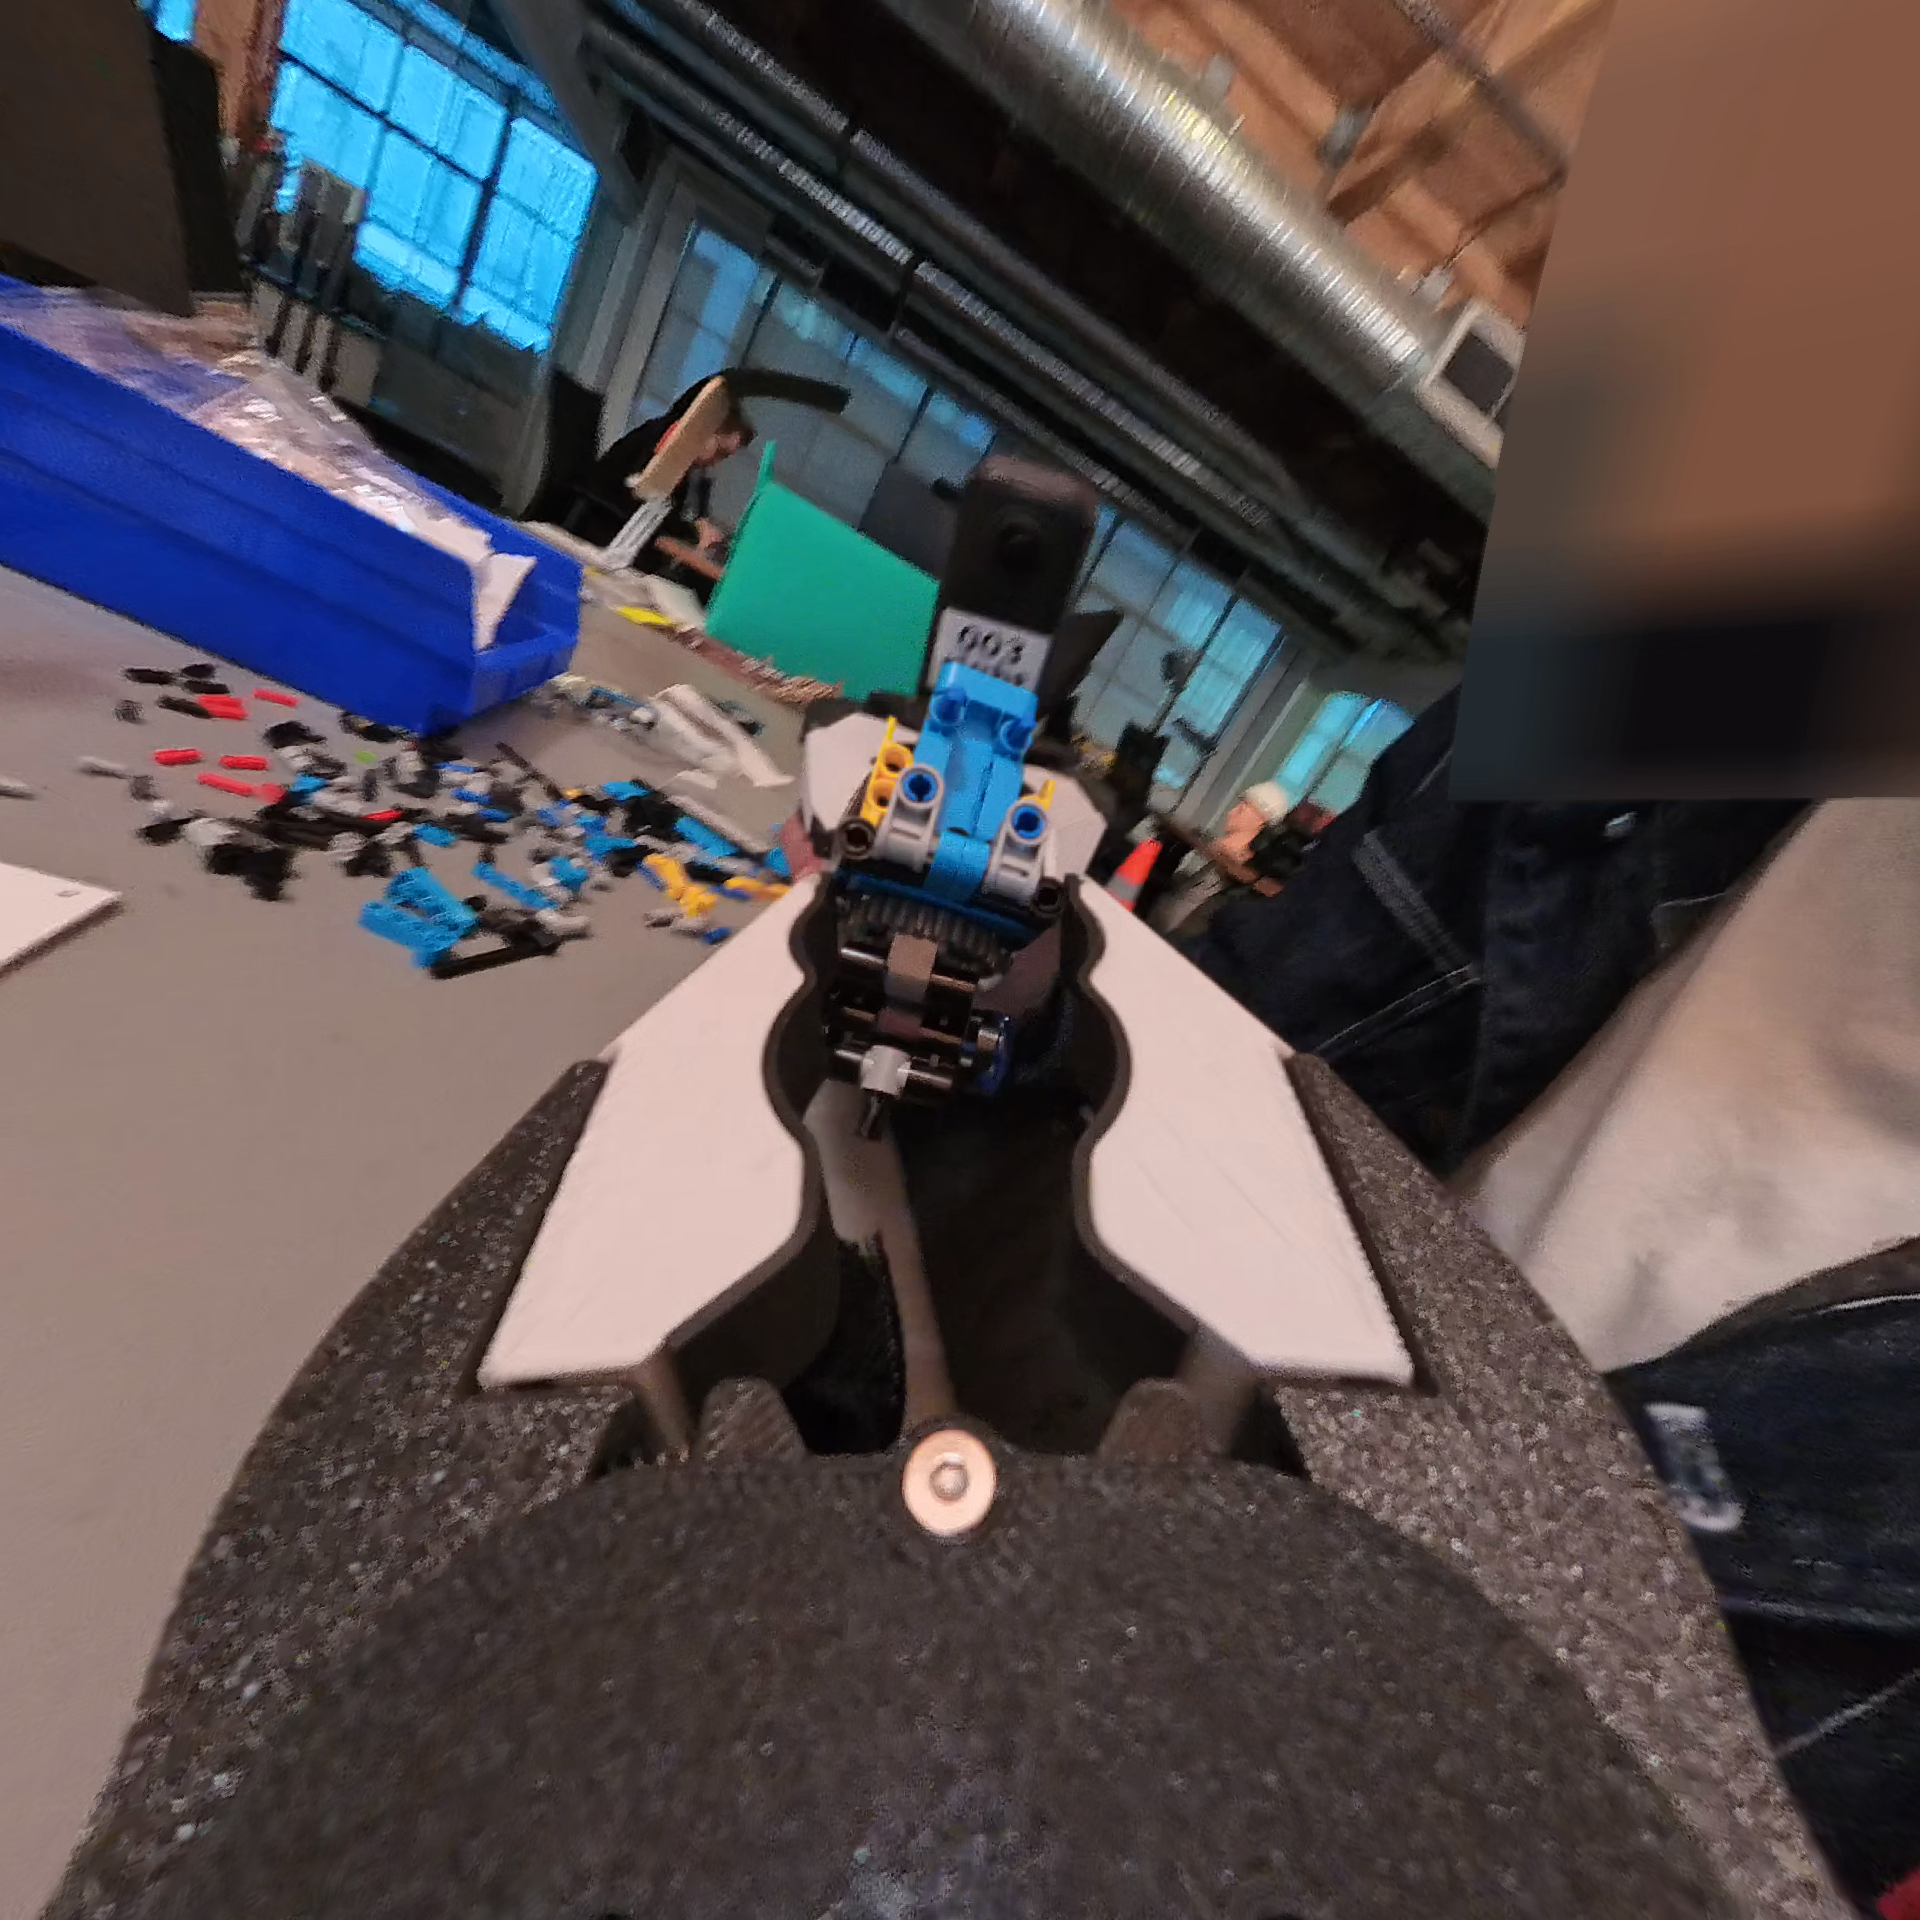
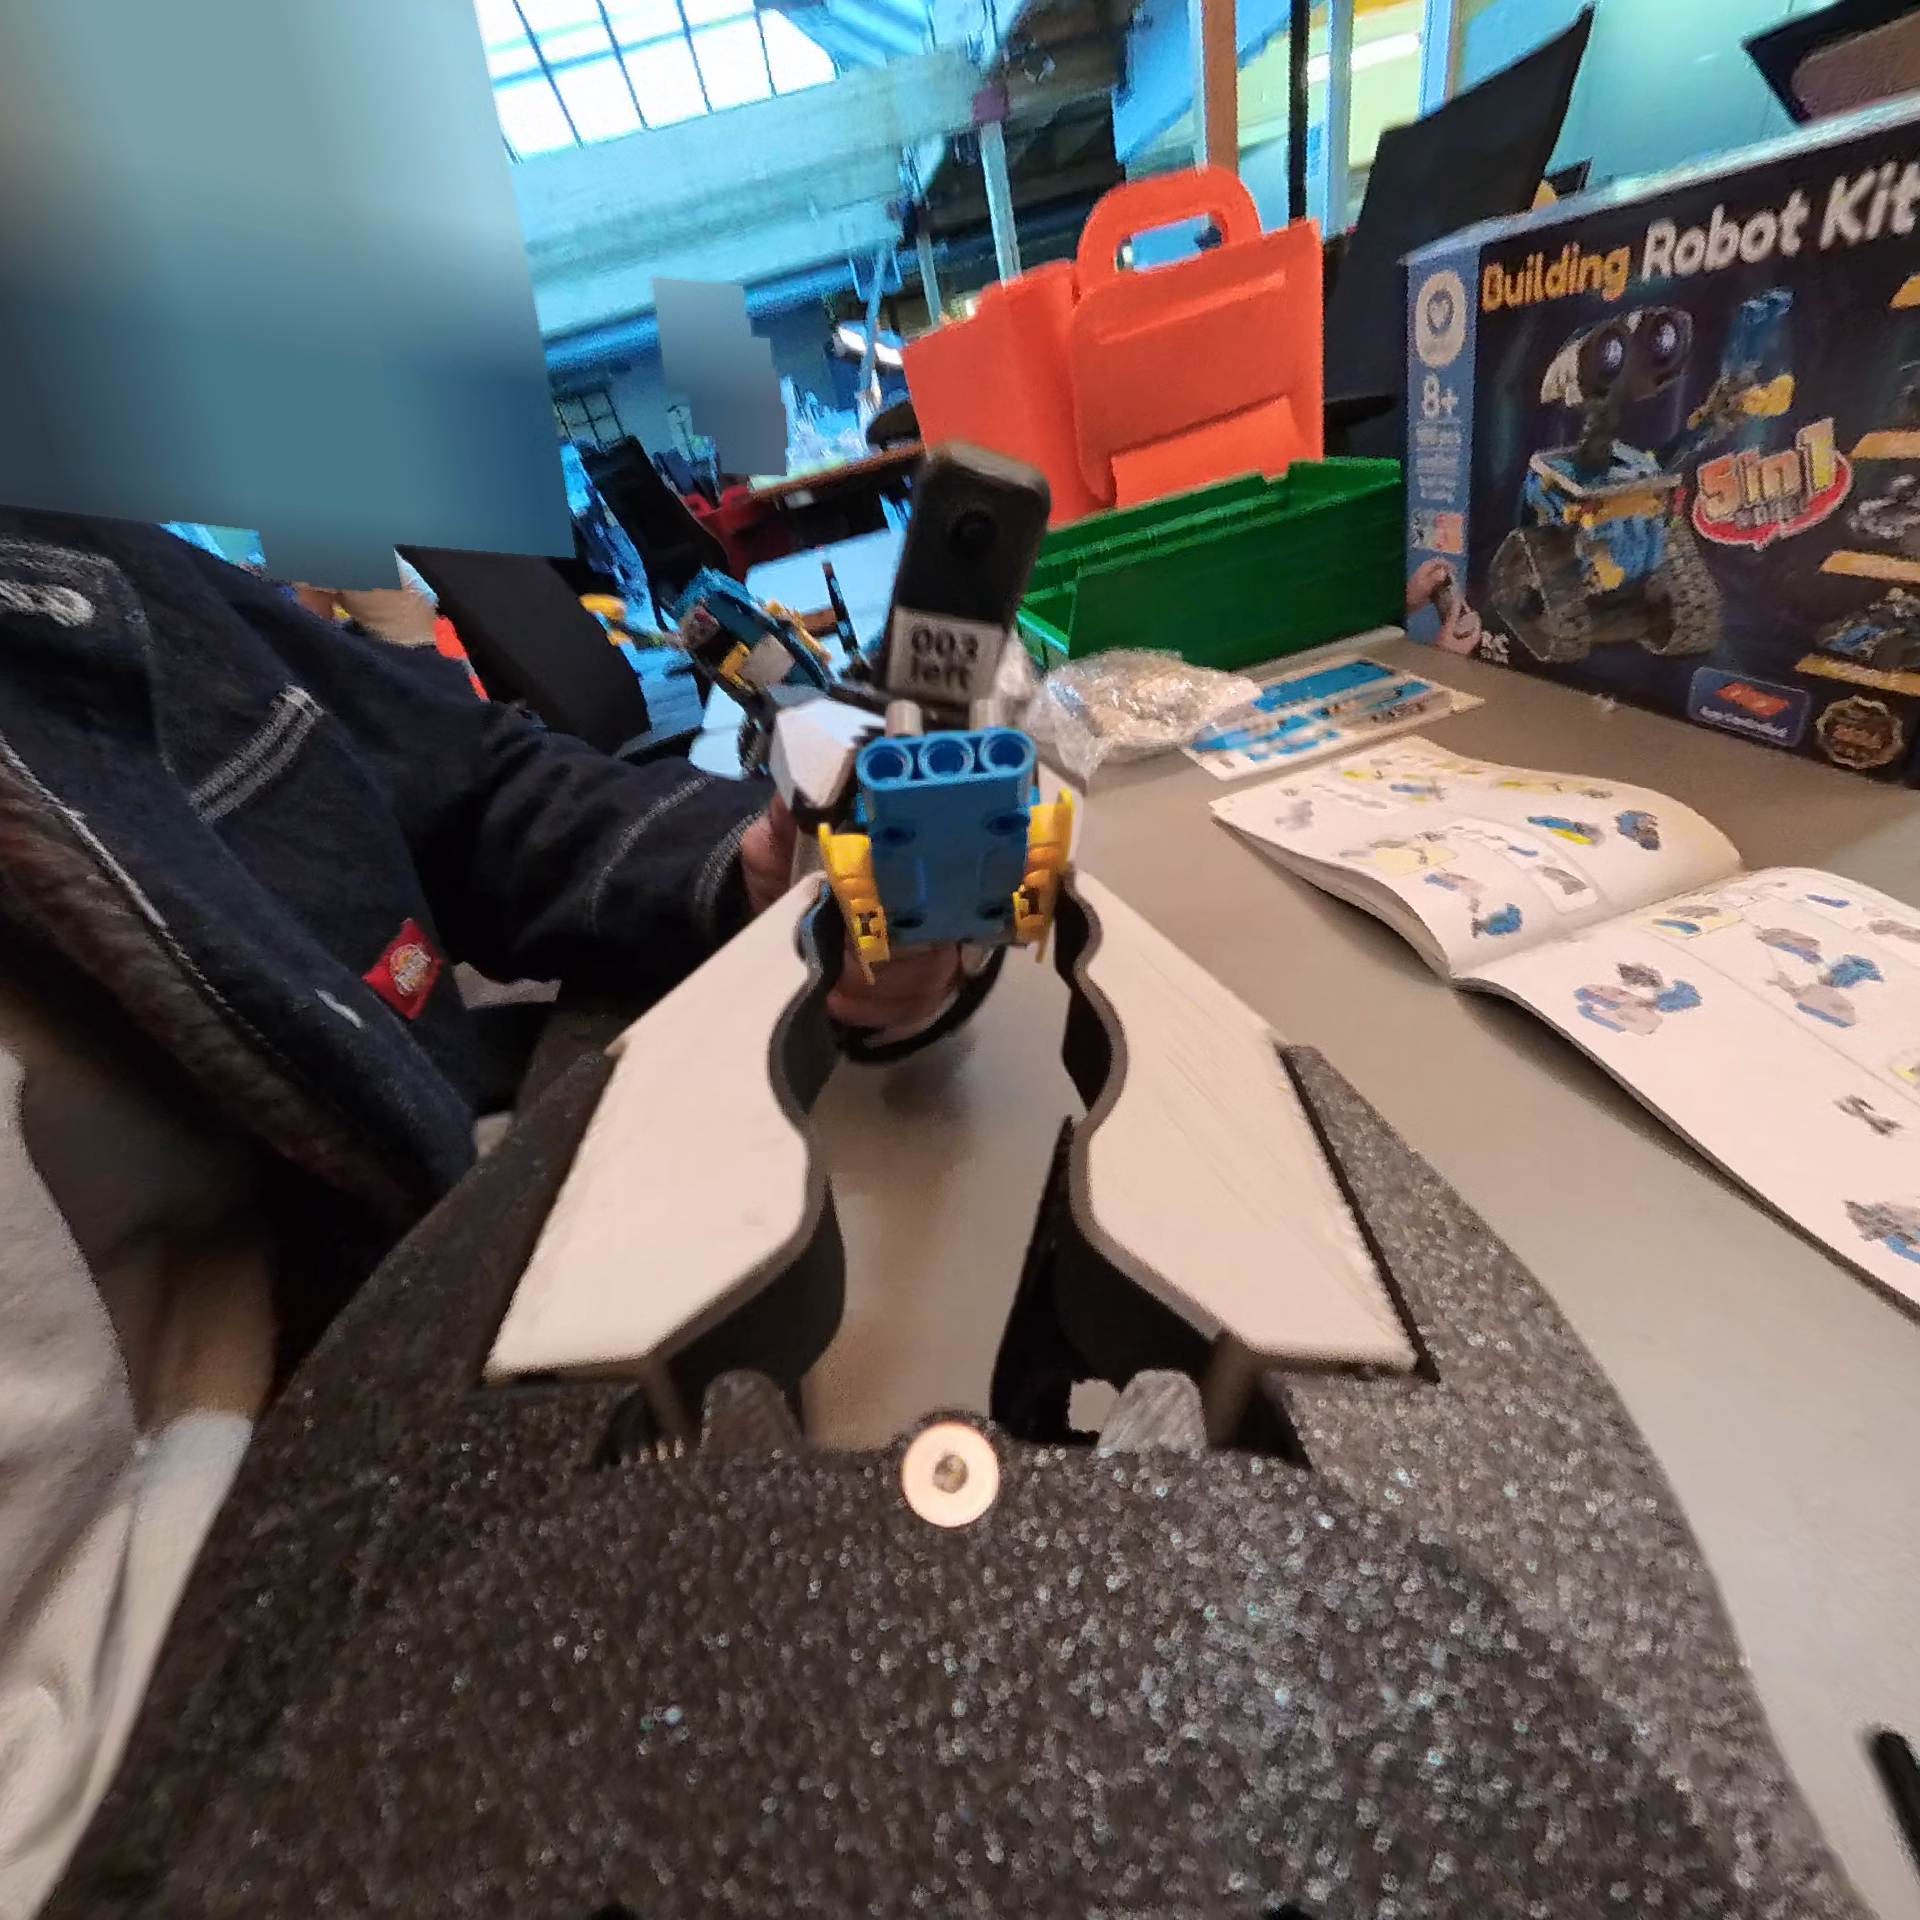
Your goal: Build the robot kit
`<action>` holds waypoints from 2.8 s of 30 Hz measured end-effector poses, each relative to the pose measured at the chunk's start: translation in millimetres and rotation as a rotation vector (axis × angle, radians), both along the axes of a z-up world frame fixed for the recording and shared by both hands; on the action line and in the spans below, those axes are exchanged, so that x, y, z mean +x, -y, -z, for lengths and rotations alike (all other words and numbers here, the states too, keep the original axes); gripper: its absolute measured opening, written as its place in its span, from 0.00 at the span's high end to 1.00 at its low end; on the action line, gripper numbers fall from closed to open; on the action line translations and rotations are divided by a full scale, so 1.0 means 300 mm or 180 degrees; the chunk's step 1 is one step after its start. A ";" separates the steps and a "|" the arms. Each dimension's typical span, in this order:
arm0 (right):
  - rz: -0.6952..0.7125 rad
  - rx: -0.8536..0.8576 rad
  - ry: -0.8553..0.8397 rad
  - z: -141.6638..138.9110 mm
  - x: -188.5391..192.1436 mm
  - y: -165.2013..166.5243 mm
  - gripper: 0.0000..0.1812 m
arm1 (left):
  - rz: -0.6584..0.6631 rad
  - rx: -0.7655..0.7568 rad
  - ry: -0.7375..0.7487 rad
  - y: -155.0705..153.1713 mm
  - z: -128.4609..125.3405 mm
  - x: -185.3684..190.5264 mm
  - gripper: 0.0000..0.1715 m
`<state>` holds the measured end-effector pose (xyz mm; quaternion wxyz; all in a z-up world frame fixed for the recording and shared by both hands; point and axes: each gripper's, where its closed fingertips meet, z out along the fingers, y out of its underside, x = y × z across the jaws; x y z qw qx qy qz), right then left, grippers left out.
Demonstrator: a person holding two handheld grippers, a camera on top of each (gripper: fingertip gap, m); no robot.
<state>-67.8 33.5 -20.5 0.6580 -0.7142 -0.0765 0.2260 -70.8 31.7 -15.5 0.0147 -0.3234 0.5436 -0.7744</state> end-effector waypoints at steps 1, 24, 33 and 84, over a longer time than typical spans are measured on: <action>0.0037 -0.0123 0.0107 0.026 0.014 0.000 0.78 | -0.0071 0.0169 0.0007 -0.008 0.018 0.008 0.75; -0.0159 -0.1877 0.1223 0.467 0.098 0.092 0.78 | -0.0179 0.1838 -0.1113 -0.040 0.367 0.024 0.75; -0.0314 -0.1961 0.1383 0.403 0.031 0.117 0.78 | -0.0167 0.0608 -0.2413 -0.071 0.393 0.039 0.75; 0.0020 -0.1778 0.1599 0.454 0.072 0.077 0.78 | -0.1139 0.5183 -0.0127 -0.140 0.429 -0.033 0.75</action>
